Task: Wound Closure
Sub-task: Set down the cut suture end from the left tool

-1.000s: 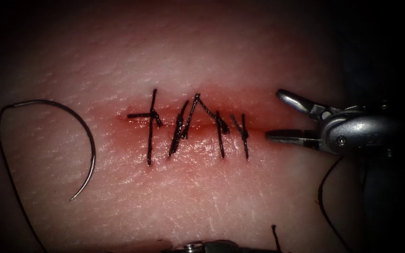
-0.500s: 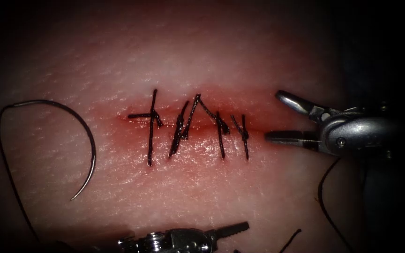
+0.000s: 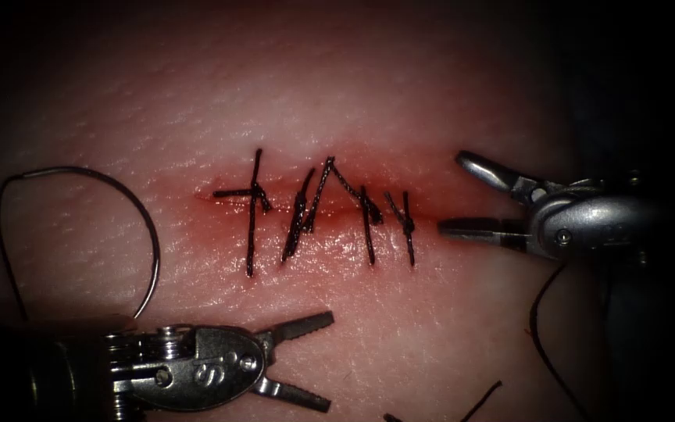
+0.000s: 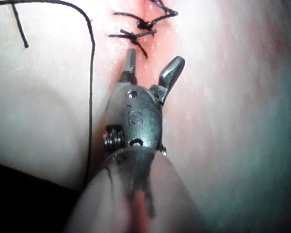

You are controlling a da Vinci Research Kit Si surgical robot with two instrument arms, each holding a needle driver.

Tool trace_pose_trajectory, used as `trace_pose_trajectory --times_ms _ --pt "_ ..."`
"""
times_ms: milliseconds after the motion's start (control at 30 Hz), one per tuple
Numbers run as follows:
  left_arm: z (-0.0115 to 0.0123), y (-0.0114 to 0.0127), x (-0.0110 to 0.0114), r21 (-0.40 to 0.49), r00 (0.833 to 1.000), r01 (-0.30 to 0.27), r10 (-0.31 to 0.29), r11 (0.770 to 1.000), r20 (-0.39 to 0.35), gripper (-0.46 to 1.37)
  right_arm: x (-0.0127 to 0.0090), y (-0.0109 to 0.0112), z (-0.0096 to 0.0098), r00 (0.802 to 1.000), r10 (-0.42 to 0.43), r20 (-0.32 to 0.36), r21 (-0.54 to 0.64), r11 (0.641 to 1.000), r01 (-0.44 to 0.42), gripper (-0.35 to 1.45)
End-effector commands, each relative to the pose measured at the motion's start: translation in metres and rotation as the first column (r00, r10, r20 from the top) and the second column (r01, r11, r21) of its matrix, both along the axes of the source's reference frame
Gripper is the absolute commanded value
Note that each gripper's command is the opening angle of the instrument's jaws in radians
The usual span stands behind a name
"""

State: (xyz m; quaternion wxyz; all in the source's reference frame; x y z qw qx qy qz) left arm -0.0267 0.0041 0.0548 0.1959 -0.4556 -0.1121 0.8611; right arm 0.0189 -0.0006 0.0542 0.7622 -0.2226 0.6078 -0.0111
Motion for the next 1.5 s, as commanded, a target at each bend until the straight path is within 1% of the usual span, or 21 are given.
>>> trace_pose_trajectory --times_ms 33,67,167,233,333,367,433,500,567,600,667,733,800,867,933,1033,1167,1200,1333,1500 --pt "-0.0002 0.0005 0.0004 0.003 1.000 0.013 -0.013 1.000 0.009 0.94 0.0000 0.0000 0.0000 1.000 -0.007 0.003 0.003 1.000 0.007 1.43" --pt "-0.0003 0.0010 0.0008 -0.003 1.000 0.011 -0.011 1.000 0.014 0.99 0.0000 0.0000 0.0000 1.000 -0.010 0.005 0.004 1.000 0.009 1.43" --pt "-0.0006 0.0020 0.0014 -0.008 0.999 0.016 -0.015 1.000 0.029 1.03 0.0001 0.0000 0.0000 1.000 -0.022 0.017 0.009 1.000 0.022 1.43" --pt "-0.0010 0.0033 0.0021 -0.038 0.998 0.014 -0.012 0.999 0.059 0.98 0.0001 0.0002 -0.0002 0.997 -0.055 0.047 0.020 0.998 0.054 1.42" --pt "-0.0016 0.0049 0.0029 -0.067 0.996 0.017 -0.011 0.998 0.091 0.98 0.0001 0.0002 -0.0006 0.994 -0.086 0.065 0.077 0.994 0.081 1.38" --pt "-0.0020 0.0060 0.0036 -0.075 0.993 0.022 -0.013 0.997 0.120 0.94 0.0001 0.0002 -0.0008 0.992 -0.105 0.077 0.105 0.990 0.097 1.36" --pt "-0.0025 0.0072 0.0043 -0.078 0.987 0.018 -0.005 0.997 0.159 0.91 0.0001 0.0003 -0.0011 0.988 -0.125 0.087 0.140 0.984 0.112 1.36" --pt "-0.0030 0.0088 0.0054 -0.089 0.982 0.024 -0.007 0.996 0.190 0.87 0.0000 0.0003 -0.0015 0.986 -0.137 0.091 0.171 0.978 0.120 1.36" --pt "-0.0034 0.0099 0.0063 -0.098 0.979 0.022 -0.001 0.995 0.202 0.86 -0.0001 0.0004 -0.0018 0.986 -0.140 0.089 0.186 0.975 0.122 1.37" --pt "-0.0037 0.0107 0.0071 -0.096 0.979 0.017 0.003 0.995 0.204 0.86 -0.0004 0.0003 -0.0021 0.987 -0.139 0.082 0.203 0.972 0.119 1.37" --pt "-0.0040 0.0115 0.0081 -0.102 0.980 0.014 0.007 0.995 0.201 0.86 -0.0007 0.0002 -0.0023 0.988 -0.137 0.076 0.220 0.968 0.117 1.37" --pt "-0.0043 0.0120 0.0090 -0.098 0.980 0.014 0.006 0.995 0.201 0.88 -0.0014 0.0002 -0.0028 0.990 -0.129 0.057 0.269 0.957 0.109 1.36" --pt "-0.0046 0.0121 0.0097 -0.095 0.980 0.015 0.005 0.995 0.199 0.92 -0.0020 0.0003 -0.0032 0.990 -0.131 0.051 0.312 0.944 0.109 1.35" --pt "-0.0047 0.0119 0.0100 -0.095 0.980 0.016 0.003 0.995 0.197 0.92 -0.0024 0.0005 -0.0036 0.990 -0.133 0.054 0.341 0.934 0.107 1.34" --pt "-0.0049 0.0115 0.0101 -0.080 0.981 0.026 -0.010 0.996 0.195 0.94 -0.0029 0.0009 -0.0041 0.986 -0.143 0.086 0.375 0.922 0.102 1.37" --pt "-0.0050 0.0109 0.0100 -0.063 0.981 0.040 -0.027 0.997 0.191 0.94 -0.0033 0.0013 -0.0047 0.984 -0.140 0.112 0.404 0.911 0.084 1.39" --pt "-0.0048 0.0104 0.0096 -0.067 0.982 0.045 -0.032 0.997 0.186 0.89 -0.0037 0.0015 -0.0050 0.983 -0.129 0.134 0.416 0.907 0.063 1.42" --pt "-0.0047 0.0102 0.0094 -0.069 0.982 0.046 -0.033 0.997 0.185 0.85 -0.0039 0.0015 -0.0050 0.983 -0.128 0.133 0.420 0.905 0.061 1.42" --pt "-0.0045 0.0097 0.0093 -0.068 0.983 0.052 -0.038 0.996 0.182 0.79 -0.0040 0.0011 -0.0049 0.984 -0.125 0.130 0.427 0.902 0.058 1.42" --pt "-0.0045 0.0091 0.0092 -0.072 0.983 0.055 -0.041 0.996 0.178 0.75 -0.0037 0.0008 -0.0051 0.983 -0.125 0.132 0.427 0.902 0.058 1.43"
